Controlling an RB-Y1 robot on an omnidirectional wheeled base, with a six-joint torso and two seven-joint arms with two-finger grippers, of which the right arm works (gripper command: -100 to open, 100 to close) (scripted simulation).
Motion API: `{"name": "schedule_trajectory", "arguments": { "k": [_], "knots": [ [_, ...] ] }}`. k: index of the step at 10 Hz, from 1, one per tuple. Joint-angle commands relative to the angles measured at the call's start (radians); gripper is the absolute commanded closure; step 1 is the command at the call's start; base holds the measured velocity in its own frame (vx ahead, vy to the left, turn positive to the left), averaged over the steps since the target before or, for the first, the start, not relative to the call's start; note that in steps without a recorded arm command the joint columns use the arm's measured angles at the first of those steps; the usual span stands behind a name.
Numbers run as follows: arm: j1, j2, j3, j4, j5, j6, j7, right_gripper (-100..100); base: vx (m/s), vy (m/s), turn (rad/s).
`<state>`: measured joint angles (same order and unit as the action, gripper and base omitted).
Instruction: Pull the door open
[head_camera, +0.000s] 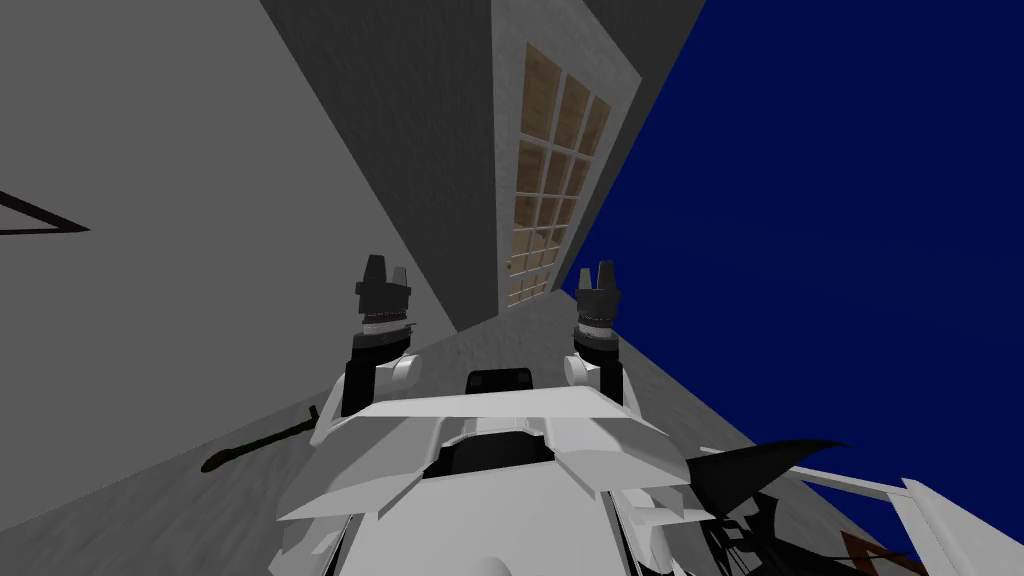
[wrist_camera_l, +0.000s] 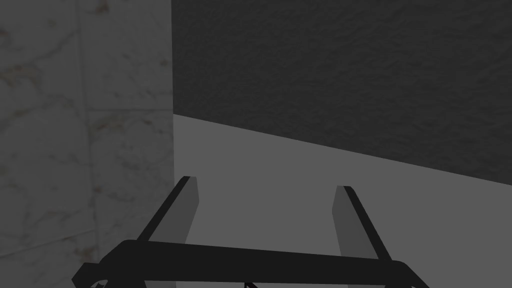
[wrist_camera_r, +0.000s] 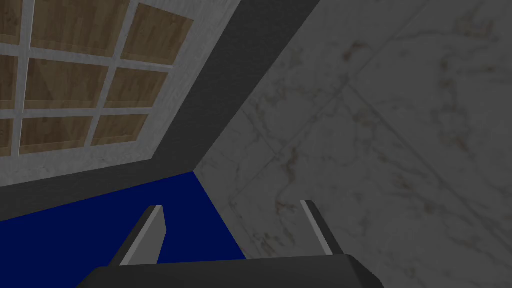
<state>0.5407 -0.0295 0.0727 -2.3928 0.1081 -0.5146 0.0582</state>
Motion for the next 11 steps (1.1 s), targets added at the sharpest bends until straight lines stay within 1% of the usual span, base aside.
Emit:
{"name": "schedule_trajectory", "arguments": {
  "k": [1,2,3,7,11],
  "knots": [
    [-0.008,-0.005,-0.001,0.035,0.003,-0.008,0.032,-100,0.067,-0.001,0.06],
    [-0.011,-0.007,-0.001,0.048,0.004,-0.011,0.044,-100,0.108,-0.004,0.055],
    [-0.017,-0.011,-0.001,0.076,0.006,-0.017,0.07,-100,0.135,-0.014,0.043],
    [-0.035,-0.021,-0.003,0.157,0.011,-0.035,0.144,-100,0.109,0.005,0.054],
    [-0.058,-0.031,-0.005,0.259,0.019,-0.057,0.237,-100,0.091,-0.01,0.062]
  ]
}}
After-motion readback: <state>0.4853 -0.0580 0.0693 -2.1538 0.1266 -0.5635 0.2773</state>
